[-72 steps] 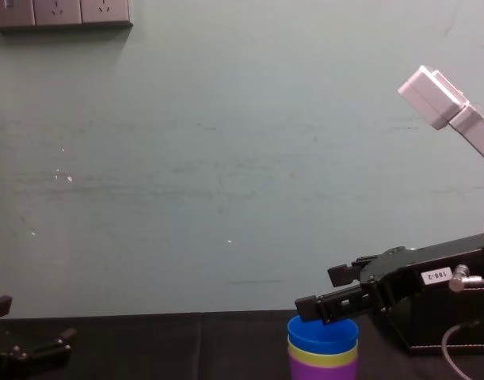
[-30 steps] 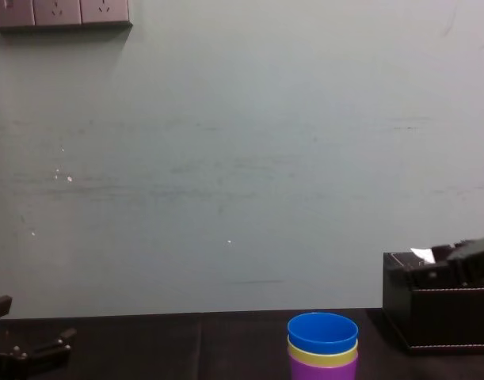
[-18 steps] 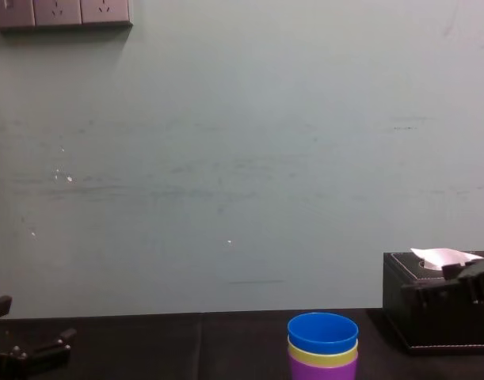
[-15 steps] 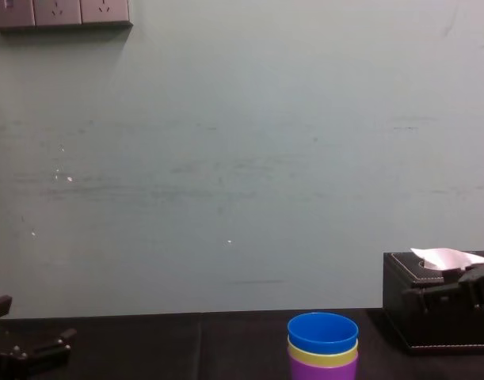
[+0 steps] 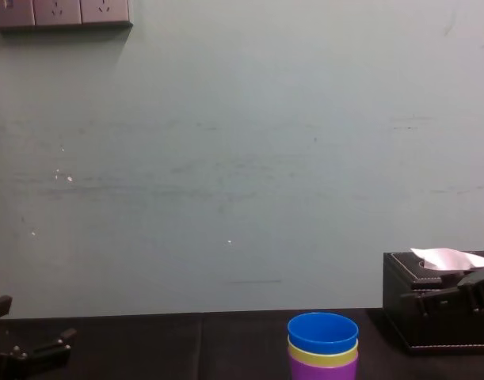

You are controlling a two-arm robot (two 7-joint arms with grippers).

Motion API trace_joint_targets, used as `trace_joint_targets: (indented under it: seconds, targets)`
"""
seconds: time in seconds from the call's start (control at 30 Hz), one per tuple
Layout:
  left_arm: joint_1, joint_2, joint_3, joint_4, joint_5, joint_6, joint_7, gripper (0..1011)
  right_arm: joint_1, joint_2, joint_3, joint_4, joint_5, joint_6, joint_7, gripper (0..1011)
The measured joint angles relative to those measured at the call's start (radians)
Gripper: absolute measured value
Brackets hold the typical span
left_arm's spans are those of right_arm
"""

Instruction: Stack the three plastic cups sequentially using one hand.

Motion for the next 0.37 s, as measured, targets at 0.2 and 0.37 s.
trace_joint_targets:
  seconds: [0.2, 0.37]
  targets:
    - [0.0, 0.0, 0.0, 0.0, 0.0, 0.0, 0.0, 1011, 0.0, 0.0, 0.0, -0.002, 0.0, -0.001, 0.0, 1003]
    - [0.0, 0.0, 0.0, 0.0, 0.0, 0.0, 0.0, 1012, 0.0, 0.0, 0.0, -0.002, 0.0, -0.001, -0.001, 1003]
